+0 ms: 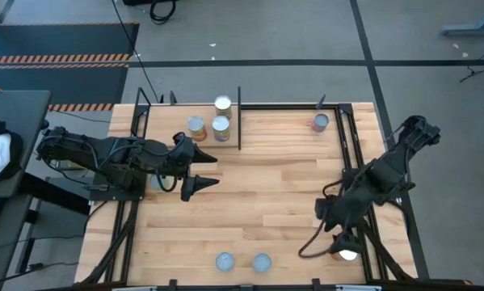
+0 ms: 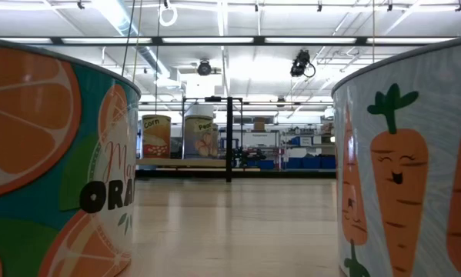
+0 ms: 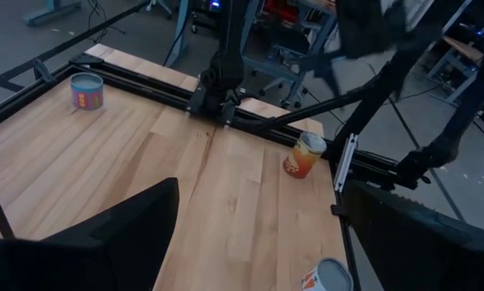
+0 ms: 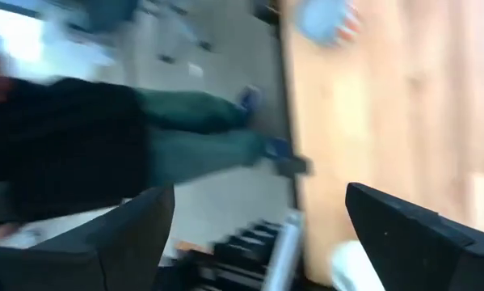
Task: Pick and place cans onto a shelf
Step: Put the can of corn on the shelf
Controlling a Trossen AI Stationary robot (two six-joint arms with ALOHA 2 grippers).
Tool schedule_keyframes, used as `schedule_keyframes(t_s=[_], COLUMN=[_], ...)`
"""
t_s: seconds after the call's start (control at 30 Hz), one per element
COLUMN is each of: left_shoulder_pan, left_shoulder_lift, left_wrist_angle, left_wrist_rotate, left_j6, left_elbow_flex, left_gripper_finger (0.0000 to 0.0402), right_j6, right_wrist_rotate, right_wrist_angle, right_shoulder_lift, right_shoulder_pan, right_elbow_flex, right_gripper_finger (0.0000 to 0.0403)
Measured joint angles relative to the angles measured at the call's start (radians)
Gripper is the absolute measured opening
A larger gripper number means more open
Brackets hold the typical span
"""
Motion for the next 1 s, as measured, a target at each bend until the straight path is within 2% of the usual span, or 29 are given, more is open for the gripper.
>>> schedule_keyframes(t_s=[0.23,0.37,0.63,0.83,1.0], left_shoulder_pan=[0.0,0.0,0.0,0.0,0.0], left_shoulder_lift=[0.0,0.0,0.0,0.0,0.0], left_wrist_angle=[0.004,0.004,0.004,0.004,0.004], left_wrist_rotate=[0.0,0.0,0.0,0.0,0.0], left_j6=[0.0,0.0,0.0,0.0,0.0], left_elbow_flex=[0.0,0.0,0.0,0.0,0.0], left_gripper_finger=[0.0357,0.0357,0.0357,0.0357,0.0357], right_j6=[0.019,0.029,0.021,-0.061,-0.043], right_wrist_rotate=[0.116,0.143,0.185,0.184,0.189], right_wrist_angle=[-0.255,-0.352,-0.318,-0.287,-0.287], right_shoulder_lift=[0.087,0.134,0.255,0.357,0.347], right_shoulder_pan=[0.103,0.172,0.292,0.349,0.35], right_elbow_flex=[0.0,0.0,0.0,0.0,-0.015], right_gripper_finger=[0.0361,0.0361,0.0395,0.0396,0.0398])
